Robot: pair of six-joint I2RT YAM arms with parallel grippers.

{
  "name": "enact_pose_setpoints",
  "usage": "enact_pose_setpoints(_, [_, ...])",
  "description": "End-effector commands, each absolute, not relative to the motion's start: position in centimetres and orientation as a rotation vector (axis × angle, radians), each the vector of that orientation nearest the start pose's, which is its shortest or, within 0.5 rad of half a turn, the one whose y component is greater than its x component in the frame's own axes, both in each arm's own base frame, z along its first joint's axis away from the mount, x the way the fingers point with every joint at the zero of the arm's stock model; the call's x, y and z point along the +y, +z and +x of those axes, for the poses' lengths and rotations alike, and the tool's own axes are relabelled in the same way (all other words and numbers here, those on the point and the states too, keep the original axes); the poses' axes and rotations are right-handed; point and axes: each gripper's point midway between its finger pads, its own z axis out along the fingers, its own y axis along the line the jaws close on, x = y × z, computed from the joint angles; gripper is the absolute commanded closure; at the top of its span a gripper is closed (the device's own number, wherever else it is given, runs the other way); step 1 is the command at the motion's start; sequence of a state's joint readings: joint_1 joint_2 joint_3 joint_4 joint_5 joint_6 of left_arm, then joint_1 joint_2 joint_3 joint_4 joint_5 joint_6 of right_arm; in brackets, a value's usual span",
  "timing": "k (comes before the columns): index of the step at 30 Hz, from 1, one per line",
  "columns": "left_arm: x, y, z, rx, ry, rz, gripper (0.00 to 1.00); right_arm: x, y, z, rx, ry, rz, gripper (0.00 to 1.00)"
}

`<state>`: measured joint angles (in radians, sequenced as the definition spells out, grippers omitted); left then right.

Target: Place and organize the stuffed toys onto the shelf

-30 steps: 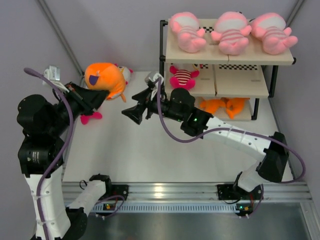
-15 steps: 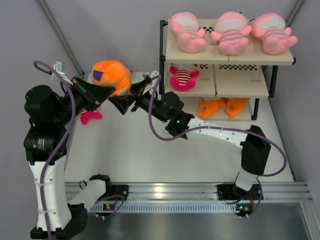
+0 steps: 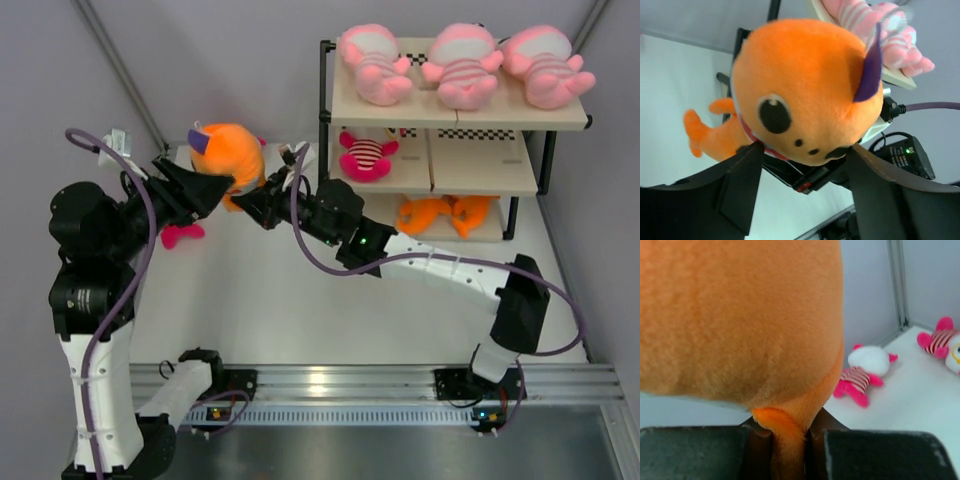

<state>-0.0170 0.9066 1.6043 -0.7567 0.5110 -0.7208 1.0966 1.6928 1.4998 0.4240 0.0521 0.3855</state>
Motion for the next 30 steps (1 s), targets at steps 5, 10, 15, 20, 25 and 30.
enact_pose_setpoints(5, [-5.7,46.8,22.5,1.622,-0.439,-0.052,0.14,43.7,37.2,17.9,1.682,1.208,-0.710,1.00])
enact_pose_setpoints(10, [-3.7,42.2,23.1,1.715,-0.260,-0.008,0.13,39.8,28.8,13.1,1.973,1.302,-0.745,1.00])
enact_pose_setpoints(15, [-3.5,37.9,24.1,1.819,-0.226,0.022,0.15,37.1,20.5,10.0,2.201,1.333,-0.731,1.00])
enact_pose_setpoints(20, [-3.0,34.6,24.6,1.908,-0.186,0.031,0.16,34.1,14.9,9.3,2.363,1.252,-0.636,1.00])
enact_pose_setpoints(25, [-2.9,33.2,24.5,1.937,-0.181,0.027,0.16,31.3,11.8,11.0,2.414,1.230,-0.487,1.00])
enact_pose_setpoints(30, [-2.9,32.4,24.5,1.953,-0.176,0.041,0.16,28.4,9.4,16.0,2.456,1.075,-0.475,0.89])
